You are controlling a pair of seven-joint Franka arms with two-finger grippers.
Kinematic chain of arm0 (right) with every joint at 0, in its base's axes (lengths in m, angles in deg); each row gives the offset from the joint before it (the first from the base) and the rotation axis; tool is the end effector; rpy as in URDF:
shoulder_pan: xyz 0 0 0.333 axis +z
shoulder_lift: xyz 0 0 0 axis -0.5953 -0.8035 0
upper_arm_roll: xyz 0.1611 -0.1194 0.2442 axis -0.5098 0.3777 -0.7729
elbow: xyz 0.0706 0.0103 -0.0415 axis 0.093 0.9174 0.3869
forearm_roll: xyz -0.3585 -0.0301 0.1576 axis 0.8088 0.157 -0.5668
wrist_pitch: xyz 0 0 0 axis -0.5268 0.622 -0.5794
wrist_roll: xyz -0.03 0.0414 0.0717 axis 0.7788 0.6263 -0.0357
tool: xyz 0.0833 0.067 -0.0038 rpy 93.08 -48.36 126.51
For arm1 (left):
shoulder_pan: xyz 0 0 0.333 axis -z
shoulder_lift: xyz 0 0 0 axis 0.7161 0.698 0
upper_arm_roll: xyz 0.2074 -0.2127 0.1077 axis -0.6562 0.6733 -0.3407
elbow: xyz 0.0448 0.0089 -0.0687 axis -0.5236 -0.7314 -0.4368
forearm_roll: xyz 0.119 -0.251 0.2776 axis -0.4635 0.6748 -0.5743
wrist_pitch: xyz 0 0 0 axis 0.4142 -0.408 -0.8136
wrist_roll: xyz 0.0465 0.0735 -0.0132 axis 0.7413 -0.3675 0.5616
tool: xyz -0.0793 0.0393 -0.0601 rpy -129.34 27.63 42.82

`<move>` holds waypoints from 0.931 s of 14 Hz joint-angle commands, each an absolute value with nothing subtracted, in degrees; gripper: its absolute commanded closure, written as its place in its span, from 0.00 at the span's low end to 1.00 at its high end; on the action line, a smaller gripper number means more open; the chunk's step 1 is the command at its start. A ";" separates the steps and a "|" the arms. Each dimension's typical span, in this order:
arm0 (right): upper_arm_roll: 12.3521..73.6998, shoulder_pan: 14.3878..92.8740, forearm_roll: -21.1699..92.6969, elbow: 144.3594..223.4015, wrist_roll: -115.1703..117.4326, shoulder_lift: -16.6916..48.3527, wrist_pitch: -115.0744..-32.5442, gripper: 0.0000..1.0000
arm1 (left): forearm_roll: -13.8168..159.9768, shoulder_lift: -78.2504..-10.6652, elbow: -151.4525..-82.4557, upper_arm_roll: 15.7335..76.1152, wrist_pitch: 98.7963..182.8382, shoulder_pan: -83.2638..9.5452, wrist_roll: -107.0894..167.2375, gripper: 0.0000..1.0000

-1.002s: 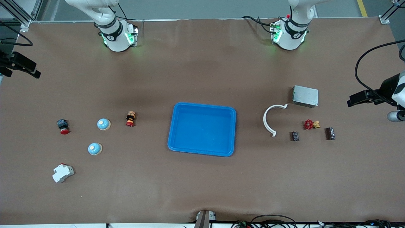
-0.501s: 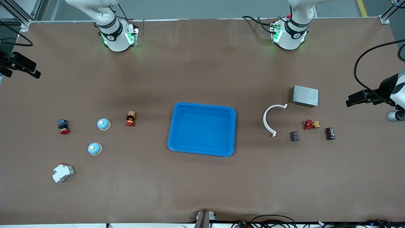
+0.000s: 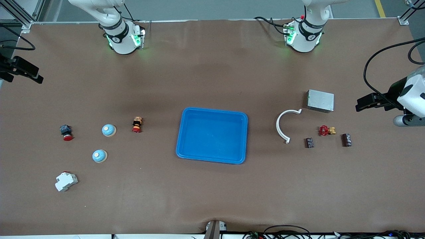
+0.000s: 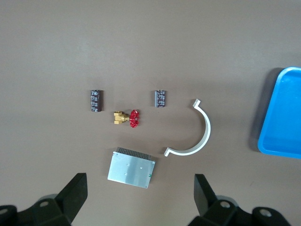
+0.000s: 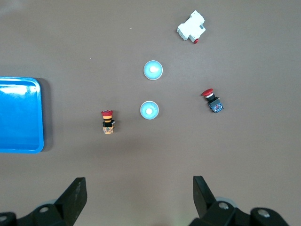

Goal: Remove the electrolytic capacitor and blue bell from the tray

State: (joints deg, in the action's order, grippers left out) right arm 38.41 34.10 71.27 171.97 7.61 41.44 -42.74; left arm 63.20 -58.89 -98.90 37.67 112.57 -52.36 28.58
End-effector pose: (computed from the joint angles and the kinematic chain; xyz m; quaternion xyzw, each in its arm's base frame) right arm 0.5325 -0.0277 0.6611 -0.9991 0.0399 0.0042 0.0127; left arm 0.6088 -0.0237 0.5802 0.9993 0.0149 -0.0342 0.0066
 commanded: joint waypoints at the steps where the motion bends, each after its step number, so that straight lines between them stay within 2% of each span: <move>1: 38.46 33.98 70.50 171.87 8.27 41.40 -43.00 0.00 | 62.77 -59.71 -98.63 30.87 112.07 -46.19 29.07 0.00; 13: 38.63 33.81 69.80 171.87 8.27 41.40 -43.88 0.00 | 62.95 -59.62 -98.54 31.11 112.07 -46.09 29.16 0.00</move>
State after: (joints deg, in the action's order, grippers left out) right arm 38.68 34.10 70.65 171.97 7.68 41.44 -43.47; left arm 63.20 -58.91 -98.76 31.21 112.57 -46.50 28.58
